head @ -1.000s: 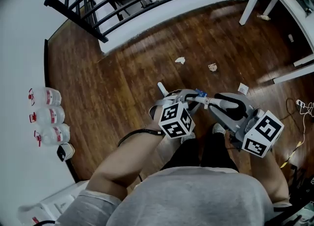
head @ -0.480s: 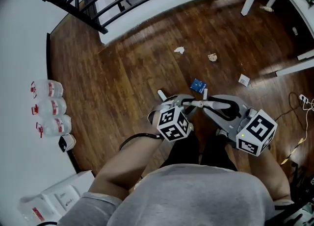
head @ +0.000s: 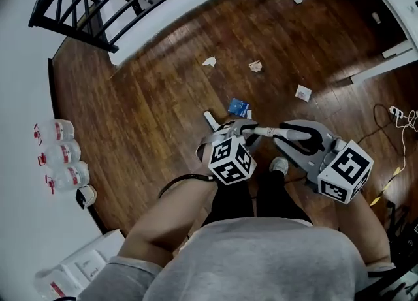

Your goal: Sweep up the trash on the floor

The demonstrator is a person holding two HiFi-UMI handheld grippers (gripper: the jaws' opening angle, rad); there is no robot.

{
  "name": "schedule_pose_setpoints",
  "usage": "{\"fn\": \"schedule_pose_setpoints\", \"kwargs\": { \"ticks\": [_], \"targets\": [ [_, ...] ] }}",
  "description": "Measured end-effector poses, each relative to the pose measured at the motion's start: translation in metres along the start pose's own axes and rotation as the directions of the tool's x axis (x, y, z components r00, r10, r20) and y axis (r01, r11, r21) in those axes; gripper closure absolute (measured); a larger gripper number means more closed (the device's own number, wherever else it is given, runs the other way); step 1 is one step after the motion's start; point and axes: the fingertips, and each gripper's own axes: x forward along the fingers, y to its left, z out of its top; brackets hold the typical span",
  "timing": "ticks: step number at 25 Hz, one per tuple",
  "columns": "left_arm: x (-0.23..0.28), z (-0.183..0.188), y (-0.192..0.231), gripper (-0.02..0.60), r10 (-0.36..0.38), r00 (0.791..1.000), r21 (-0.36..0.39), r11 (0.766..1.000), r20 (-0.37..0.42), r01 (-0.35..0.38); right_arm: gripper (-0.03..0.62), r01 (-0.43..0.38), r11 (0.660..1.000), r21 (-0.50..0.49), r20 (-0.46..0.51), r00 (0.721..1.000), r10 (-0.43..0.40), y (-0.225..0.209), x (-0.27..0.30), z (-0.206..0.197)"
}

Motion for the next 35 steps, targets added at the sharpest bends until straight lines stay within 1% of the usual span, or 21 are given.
{"fn": "schedule_pose_setpoints", "kwargs": {
  "ticks": [4, 7, 10, 13, 16, 20, 24, 27, 29, 31, 35],
  "targets": [
    [0.033, 0.046, -0.008, 0.499, -0.021, 1.000, 0.016, 1.000, 0.022, 0.020, 0.482, 0.054, 0.998, 0.034, 0.022, 0.998, -0.055, -0.035, -0.046, -0.001],
    [0.060, 0.085, -0.017, 0.499, -0.055, 0.998, 0.060, 0.997, 0.041, 0.053, 0.485, 0.109, 0.993, 0.052, 0.035, 0.993, -0.111, -0.060, -0.085, -0.001],
    [0.077, 0.127, -0.029, 0.499, -0.093, 0.993, 0.107, 0.991, 0.068, 0.085, 0.484, 0.168, 0.984, 0.062, 0.049, 0.984, -0.171, -0.075, -0.126, 0.003],
    [0.093, 0.167, -0.042, 0.499, -0.130, 0.987, 0.157, 0.981, 0.094, 0.114, 0.485, 0.234, 0.969, 0.077, 0.072, 0.968, -0.239, -0.088, -0.166, 0.008],
    [0.111, 0.207, -0.055, 0.499, -0.166, 0.978, 0.205, 0.969, 0.123, 0.139, 0.484, 0.302, 0.950, 0.079, 0.091, 0.947, -0.309, -0.101, -0.205, 0.010],
    [0.131, 0.249, -0.075, 0.499, -0.214, 0.966, 0.265, 0.949, 0.144, 0.171, 0.482, 0.377, 0.922, 0.082, 0.102, 0.918, -0.384, -0.111, -0.248, 0.008],
    [0.144, 0.279, -0.097, 0.499, -0.267, 0.952, 0.322, 0.924, 0.151, 0.208, 0.482, 0.444, 0.888, 0.120, 0.114, 0.882, -0.457, -0.116, -0.286, 0.003],
    [0.151, 0.297, -0.114, 0.499, -0.308, 0.939, 0.367, 0.900, 0.154, 0.235, 0.482, 0.491, 0.859, 0.147, 0.127, 0.852, -0.508, -0.117, -0.310, -0.002],
    [0.155, 0.306, -0.124, 0.499, -0.329, 0.932, 0.392, 0.885, 0.151, 0.249, 0.480, 0.510, 0.846, 0.154, 0.131, 0.839, -0.529, -0.116, -0.321, -0.005],
    [0.155, 0.310, -0.131, 0.499, -0.339, 0.929, 0.404, 0.878, 0.146, 0.256, 0.480, 0.515, 0.842, 0.160, 0.133, 0.834, -0.535, -0.113, -0.328, -0.007],
    [0.147, 0.307, -0.129, 0.499, -0.338, 0.928, 0.403, 0.880, 0.158, 0.252, 0.476, 0.503, 0.849, 0.163, 0.151, 0.838, -0.525, -0.106, -0.322, -0.001]
  ]
}}
